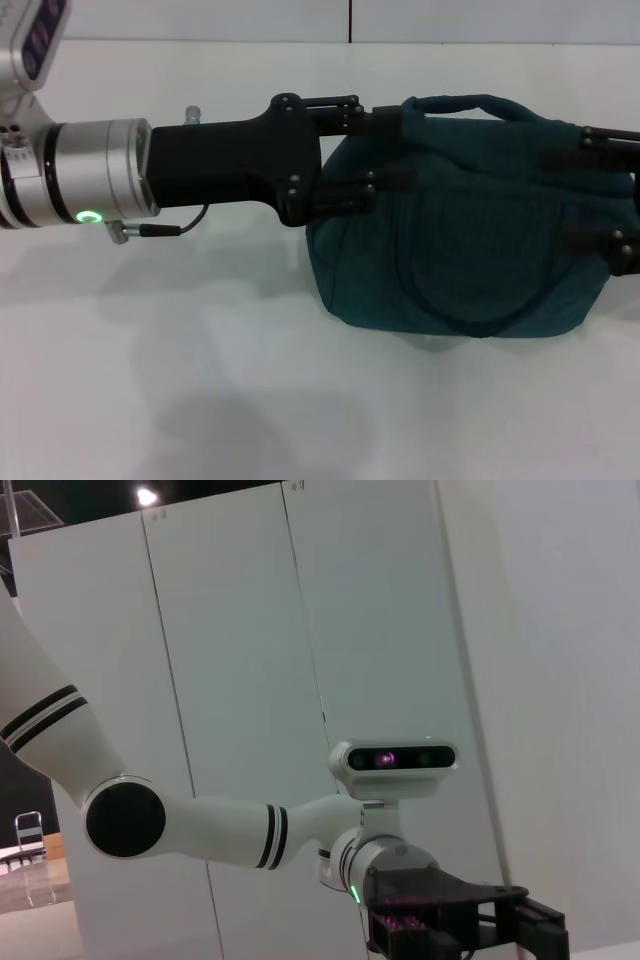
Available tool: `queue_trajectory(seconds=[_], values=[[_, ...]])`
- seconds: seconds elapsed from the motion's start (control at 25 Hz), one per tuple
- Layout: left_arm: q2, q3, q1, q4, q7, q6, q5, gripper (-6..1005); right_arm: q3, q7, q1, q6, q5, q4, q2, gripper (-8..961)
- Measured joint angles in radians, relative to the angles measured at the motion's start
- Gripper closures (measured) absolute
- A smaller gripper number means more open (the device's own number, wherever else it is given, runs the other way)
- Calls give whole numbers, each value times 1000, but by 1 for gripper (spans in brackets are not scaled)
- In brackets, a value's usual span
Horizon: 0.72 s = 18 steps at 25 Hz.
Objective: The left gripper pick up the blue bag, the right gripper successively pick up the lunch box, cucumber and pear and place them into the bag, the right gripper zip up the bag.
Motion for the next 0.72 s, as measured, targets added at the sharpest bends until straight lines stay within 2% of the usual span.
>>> queue_trajectory(seconds=[0.72], values=[[4,-2,-5,1,1,0,3,423,-8,14,15,20,0,-6,3,175]])
